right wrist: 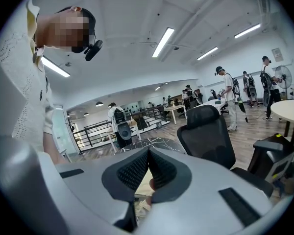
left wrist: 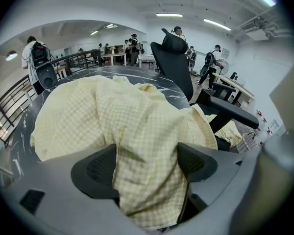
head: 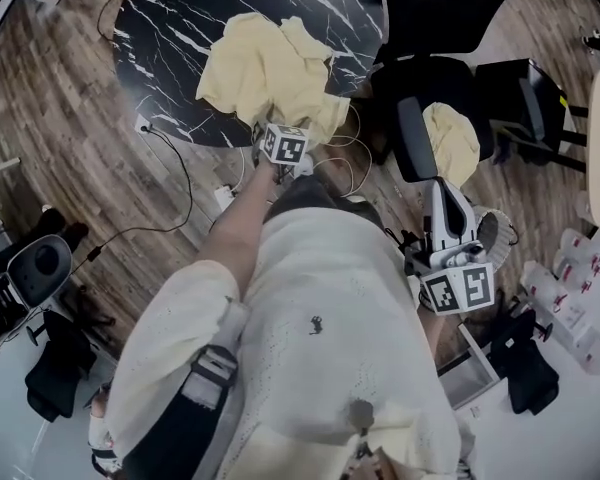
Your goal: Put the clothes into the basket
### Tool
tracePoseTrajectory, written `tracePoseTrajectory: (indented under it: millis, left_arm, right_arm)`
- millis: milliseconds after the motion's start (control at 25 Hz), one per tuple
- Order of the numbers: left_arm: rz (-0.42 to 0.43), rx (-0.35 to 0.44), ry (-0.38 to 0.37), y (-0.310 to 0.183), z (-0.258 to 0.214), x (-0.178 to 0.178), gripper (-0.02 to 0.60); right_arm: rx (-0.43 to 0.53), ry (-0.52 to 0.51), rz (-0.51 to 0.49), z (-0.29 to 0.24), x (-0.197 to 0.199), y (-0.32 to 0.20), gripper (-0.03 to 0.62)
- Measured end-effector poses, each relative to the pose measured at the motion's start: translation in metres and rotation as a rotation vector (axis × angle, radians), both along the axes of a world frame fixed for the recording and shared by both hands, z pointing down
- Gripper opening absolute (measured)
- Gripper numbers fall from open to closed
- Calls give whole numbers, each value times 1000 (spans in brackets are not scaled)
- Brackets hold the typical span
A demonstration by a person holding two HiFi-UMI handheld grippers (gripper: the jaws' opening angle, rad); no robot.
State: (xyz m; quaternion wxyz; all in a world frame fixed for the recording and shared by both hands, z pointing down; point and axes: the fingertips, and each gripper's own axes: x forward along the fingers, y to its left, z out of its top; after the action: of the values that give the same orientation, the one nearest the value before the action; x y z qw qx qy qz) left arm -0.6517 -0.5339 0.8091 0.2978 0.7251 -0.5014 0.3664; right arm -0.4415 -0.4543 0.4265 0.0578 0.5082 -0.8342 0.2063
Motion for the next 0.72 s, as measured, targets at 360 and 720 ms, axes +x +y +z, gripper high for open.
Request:
tracePoseTrajectory:
  millis: [360, 720]
  left_arm:
    - [86, -16, -24, -1, 0, 8, 232]
    - [142, -92, -7, 3, -1, 18, 88]
  right_arm:
    - [-14, -24, 18, 7, 1, 0, 9]
    - [-17, -35, 2, 11, 0, 6, 9]
